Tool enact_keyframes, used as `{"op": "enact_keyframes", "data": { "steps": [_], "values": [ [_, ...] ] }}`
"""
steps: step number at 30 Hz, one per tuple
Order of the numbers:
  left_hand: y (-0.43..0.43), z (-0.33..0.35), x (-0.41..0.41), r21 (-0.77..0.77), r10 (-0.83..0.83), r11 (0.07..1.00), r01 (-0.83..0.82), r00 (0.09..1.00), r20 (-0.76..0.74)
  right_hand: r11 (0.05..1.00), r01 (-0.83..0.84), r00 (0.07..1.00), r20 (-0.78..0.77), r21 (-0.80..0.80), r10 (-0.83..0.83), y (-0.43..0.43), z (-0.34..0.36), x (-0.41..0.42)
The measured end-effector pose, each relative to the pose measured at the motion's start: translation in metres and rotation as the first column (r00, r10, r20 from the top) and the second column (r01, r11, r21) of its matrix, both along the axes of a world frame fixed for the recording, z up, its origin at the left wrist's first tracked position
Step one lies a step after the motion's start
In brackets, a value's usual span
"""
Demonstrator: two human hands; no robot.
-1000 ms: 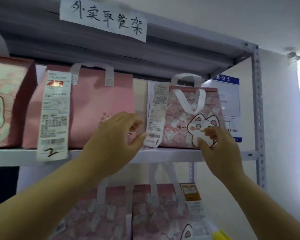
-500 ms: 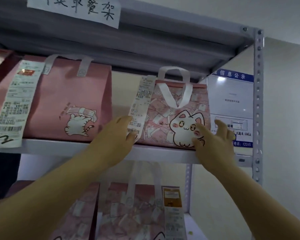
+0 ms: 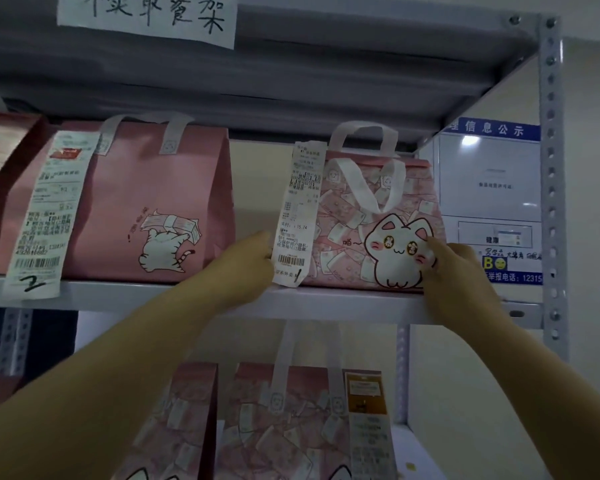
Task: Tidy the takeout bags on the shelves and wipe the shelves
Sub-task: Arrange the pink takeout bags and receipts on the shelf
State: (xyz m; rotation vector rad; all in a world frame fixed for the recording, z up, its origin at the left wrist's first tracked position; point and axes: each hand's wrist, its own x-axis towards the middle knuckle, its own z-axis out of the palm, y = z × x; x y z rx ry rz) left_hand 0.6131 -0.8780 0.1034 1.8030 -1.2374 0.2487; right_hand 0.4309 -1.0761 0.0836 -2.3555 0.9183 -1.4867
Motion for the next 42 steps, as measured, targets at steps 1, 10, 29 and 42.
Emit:
{"op": "enact_keyframes", "data": {
  "steps": [1, 10, 29, 42],
  "values": [
    [0.0, -0.001, 0.001, -0.002, -0.013, 1.0, 0.013, 1.0, 0.004, 1.0, 0.003, 1.0, 0.001, -0.008, -0.003, 0.0, -0.001, 0.0],
    [0.003, -0.009, -0.006, -0.129, -0.006, 0.992, 0.013, 0.999, 0.054, 0.998, 0.02, 0.996, 0.083, -0.053, -0.015, 0.004, -0.004, -0.003],
    [0.067, -0.132, -0.075, -0.371, 0.121, 0.928, -0.007, 0.95, 0.287, 0.832, -0.347, 0.859, 0.209, -0.432, 0.467, 0.097, -0.105, -0.018],
    [0.171, -0.243, -0.002, -0.18, 0.287, 0.938, -0.296, 0.955, -0.077, 0.782, -0.619, 0.78, 0.055, -0.072, 0.623, 0.17, -0.201, 0.074]
  ]
}}
